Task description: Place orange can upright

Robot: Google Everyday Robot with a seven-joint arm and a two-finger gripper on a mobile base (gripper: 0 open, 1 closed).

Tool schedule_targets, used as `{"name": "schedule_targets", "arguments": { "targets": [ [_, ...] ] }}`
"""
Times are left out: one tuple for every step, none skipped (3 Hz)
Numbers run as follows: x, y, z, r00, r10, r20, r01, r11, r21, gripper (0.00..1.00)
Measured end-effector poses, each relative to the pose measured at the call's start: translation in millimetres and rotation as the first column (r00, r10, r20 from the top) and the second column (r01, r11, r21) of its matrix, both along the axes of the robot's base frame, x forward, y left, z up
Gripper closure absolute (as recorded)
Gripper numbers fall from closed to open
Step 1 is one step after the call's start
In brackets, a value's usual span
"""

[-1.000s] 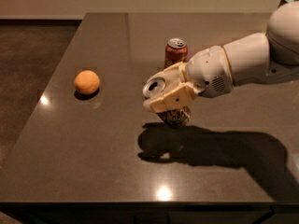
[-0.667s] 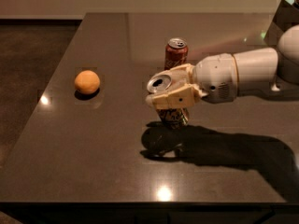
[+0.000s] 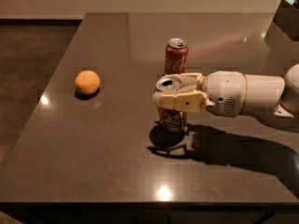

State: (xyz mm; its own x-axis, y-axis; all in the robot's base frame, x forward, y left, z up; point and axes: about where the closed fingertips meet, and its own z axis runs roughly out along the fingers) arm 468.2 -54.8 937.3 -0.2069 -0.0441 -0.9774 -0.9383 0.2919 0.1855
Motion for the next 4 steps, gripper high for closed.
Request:
{"name": "schedule_targets", "arguments": {
  "targets": [
    [2.0,-9.9,-4.9,0.9982,-0.059,-0.008,0.060,0.995,0.086,0.81],
    [3.3,-16.6,-9.7,0.9951,-0.099,0.001,0.097,0.983,0.153,0.58],
    [3.9,-21.5,-12.9,0.9928,-0.116,0.027,0.109,0.976,0.188,0.36],
    [3.6,-19.9,-12.2,0.9929,-0.114,0.033,0.106,0.976,0.190,0.12]
  ]
}}
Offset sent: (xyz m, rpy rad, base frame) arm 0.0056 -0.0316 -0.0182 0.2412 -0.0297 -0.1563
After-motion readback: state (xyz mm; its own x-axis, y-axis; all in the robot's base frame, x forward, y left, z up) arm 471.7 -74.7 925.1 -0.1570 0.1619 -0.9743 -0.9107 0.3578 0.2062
